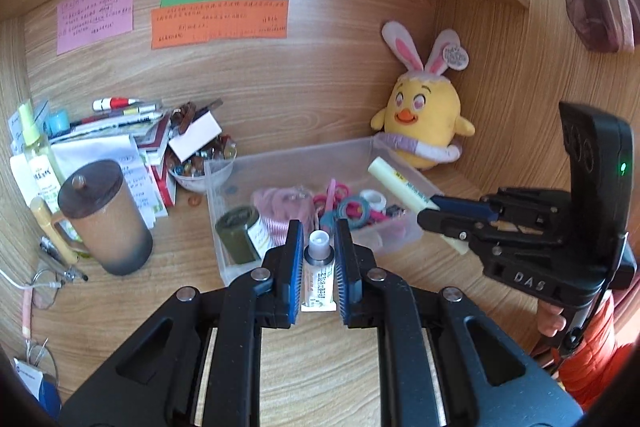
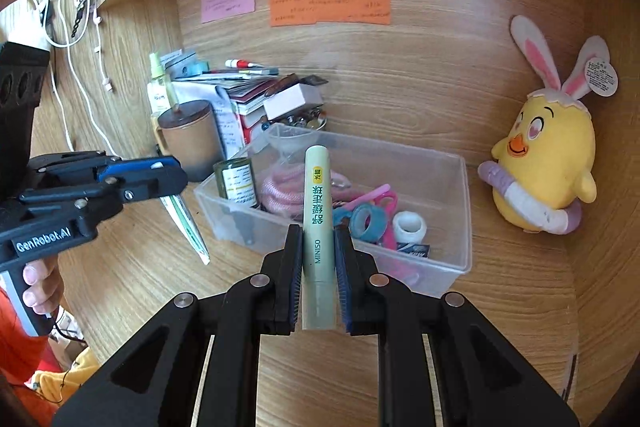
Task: Organize objects
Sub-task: 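Carry the ointment tube and cream stick into the clear box and release both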
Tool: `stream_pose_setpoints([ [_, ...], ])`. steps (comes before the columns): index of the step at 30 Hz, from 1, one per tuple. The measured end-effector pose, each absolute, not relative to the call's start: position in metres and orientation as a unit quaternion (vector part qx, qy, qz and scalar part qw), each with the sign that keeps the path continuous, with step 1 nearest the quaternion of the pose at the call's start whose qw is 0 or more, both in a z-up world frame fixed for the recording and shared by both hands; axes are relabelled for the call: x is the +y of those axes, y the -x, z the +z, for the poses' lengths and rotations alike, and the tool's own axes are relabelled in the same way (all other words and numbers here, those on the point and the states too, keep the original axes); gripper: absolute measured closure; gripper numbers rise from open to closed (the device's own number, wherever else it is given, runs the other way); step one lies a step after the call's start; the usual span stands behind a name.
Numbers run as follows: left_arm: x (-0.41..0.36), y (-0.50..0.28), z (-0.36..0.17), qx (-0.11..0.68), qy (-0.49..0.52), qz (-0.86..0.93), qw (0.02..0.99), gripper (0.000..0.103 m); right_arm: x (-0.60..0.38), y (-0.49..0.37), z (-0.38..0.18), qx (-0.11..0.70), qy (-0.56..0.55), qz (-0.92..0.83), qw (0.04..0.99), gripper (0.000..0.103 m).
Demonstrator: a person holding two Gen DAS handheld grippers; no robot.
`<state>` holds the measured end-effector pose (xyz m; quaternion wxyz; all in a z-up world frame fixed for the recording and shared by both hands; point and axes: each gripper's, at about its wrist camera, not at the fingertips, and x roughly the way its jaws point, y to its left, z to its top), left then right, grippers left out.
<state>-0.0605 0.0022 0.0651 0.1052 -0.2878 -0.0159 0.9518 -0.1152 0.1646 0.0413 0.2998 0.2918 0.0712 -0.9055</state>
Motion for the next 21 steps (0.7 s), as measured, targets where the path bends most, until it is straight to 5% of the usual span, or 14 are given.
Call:
stream_pose_setpoints([
  [21,0.012,0.147,0.063,-0.018,0.299,0.95,0.085,0.089,0.143,0.197,0.015,0.077,-0.347,-0.89,0.286,0.089],
])
